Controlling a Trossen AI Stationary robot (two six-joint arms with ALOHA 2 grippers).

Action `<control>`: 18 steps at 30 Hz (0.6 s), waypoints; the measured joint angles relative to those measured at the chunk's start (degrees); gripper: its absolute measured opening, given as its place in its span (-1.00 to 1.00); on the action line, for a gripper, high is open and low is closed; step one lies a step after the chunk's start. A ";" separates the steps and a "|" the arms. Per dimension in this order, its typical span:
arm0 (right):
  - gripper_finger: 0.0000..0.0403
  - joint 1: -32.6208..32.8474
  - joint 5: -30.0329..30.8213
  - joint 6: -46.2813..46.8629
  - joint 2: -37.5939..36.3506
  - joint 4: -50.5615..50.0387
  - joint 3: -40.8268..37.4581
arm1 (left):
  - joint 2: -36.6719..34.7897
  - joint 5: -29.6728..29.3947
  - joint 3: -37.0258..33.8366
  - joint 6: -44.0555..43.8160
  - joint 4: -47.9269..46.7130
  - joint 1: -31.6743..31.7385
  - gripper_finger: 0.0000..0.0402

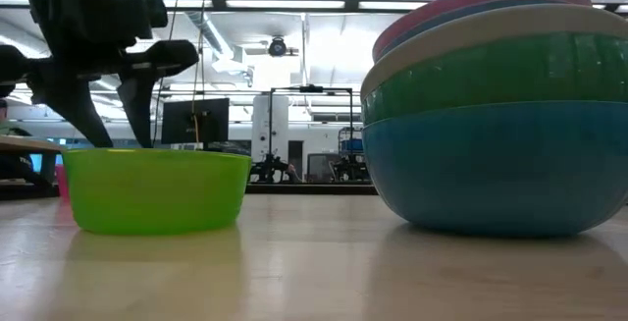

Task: Nest bowls inside each other
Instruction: Stack the violet bowl on top of the pink bowl

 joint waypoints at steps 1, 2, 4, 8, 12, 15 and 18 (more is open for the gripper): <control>-0.87 0.00 -0.06 -0.02 0.00 0.07 0.00 | 0.00 0.39 -0.02 -0.04 -0.15 -0.01 -0.22; -0.87 0.00 -0.22 -0.02 0.00 0.07 0.00 | 0.00 0.47 -0.04 -0.10 -0.18 -0.02 -0.22; -0.87 0.00 -0.41 -0.02 0.00 0.07 0.00 | 0.00 0.76 -0.04 -0.09 -0.03 -0.04 -0.22; -0.86 0.00 -0.47 -0.15 0.00 0.39 0.00 | 0.32 1.38 -0.04 -0.09 0.38 0.64 -0.22; -0.87 0.00 -0.49 -0.57 0.00 0.44 0.00 | 0.92 2.15 -1.76 -0.08 4.49 1.42 -0.22; -0.86 0.00 -0.51 -0.57 0.02 0.44 0.00 | 0.98 1.93 -5.00 -0.10 8.15 1.44 -0.22; -0.86 0.00 -0.97 -0.57 0.02 0.47 0.00 | 1.01 -0.14 -5.94 -0.85 8.60 1.42 -0.31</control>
